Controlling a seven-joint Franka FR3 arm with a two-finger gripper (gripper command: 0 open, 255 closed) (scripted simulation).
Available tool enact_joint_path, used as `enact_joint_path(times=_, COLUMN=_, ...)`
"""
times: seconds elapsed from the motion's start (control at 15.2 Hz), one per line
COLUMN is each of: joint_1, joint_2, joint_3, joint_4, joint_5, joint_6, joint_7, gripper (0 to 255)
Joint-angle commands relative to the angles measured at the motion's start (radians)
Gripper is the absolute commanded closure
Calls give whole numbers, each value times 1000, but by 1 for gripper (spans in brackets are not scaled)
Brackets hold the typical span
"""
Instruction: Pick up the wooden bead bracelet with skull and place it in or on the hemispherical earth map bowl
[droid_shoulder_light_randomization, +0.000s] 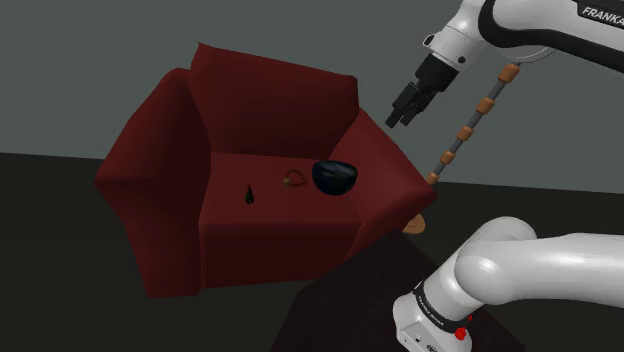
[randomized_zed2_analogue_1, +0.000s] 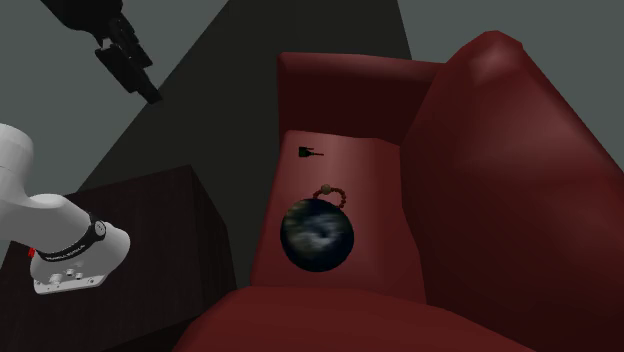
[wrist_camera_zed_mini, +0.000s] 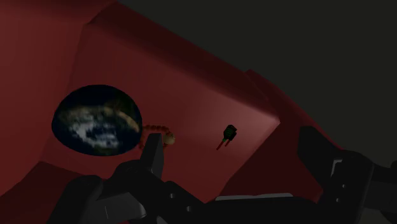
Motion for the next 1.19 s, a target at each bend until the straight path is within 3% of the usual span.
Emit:
enact_joint_path(times=0.0, joint_1=0, joint_2=0, joint_3=0, joint_4=0, joint_5=0, joint_6=0, joint_7=0, gripper=0)
enact_joint_path(times=0.59, joint_1=9, joint_2=241, joint_3=19, joint_4=-69, joint_5=-2, joint_6=292, joint_7=-13, gripper=0)
enact_joint_path(times=1.12, joint_1=17, joint_2=521, joint_3=29, joint_4=-37, joint_5=-4, joint_6=523, joint_7=-20, gripper=0)
